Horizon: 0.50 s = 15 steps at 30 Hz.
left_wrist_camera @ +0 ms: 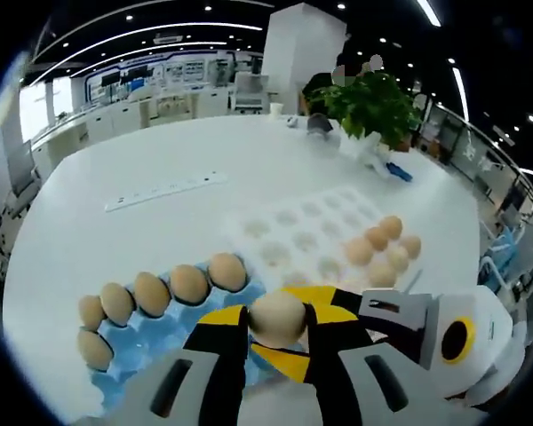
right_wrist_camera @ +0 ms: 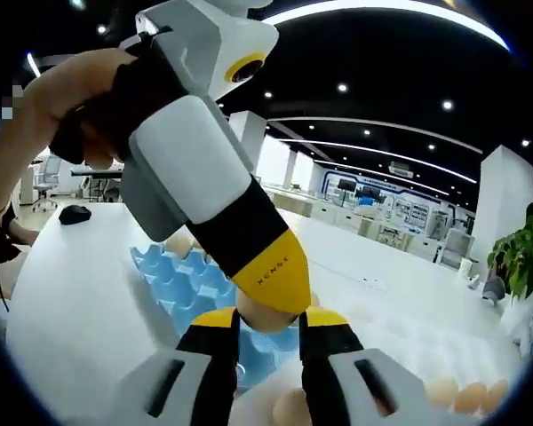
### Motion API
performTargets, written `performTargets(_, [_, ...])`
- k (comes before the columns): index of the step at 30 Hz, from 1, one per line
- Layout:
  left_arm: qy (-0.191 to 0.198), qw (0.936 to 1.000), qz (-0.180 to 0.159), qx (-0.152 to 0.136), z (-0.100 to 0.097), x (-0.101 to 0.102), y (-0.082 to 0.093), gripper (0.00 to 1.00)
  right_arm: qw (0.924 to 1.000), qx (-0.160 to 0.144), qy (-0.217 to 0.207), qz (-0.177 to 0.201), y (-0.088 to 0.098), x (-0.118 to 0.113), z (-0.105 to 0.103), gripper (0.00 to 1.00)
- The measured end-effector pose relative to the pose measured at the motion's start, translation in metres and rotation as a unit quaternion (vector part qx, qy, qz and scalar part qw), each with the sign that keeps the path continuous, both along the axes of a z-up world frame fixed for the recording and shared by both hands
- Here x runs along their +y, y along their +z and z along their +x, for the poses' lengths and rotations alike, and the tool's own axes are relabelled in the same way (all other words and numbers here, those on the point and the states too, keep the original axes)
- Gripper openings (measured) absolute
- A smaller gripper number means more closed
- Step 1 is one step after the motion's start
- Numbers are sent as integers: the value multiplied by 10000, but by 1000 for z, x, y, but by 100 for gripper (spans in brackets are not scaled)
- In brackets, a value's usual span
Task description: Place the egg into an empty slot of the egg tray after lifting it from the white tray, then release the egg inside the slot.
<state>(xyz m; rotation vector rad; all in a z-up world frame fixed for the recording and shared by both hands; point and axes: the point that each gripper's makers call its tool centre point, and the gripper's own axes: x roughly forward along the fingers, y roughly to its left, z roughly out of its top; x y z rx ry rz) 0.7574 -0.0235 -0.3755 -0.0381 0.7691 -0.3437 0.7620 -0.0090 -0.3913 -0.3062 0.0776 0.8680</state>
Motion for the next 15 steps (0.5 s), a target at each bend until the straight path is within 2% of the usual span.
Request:
performTargets(6, [158,9999,-26,13,0,21,3,26,9998,42,171,-1,1,17,-4,27])
performTargets(15, [308,9995,-34,36,-4,37,-4,26,9994,96,309,-92,-6,35,-8,27])
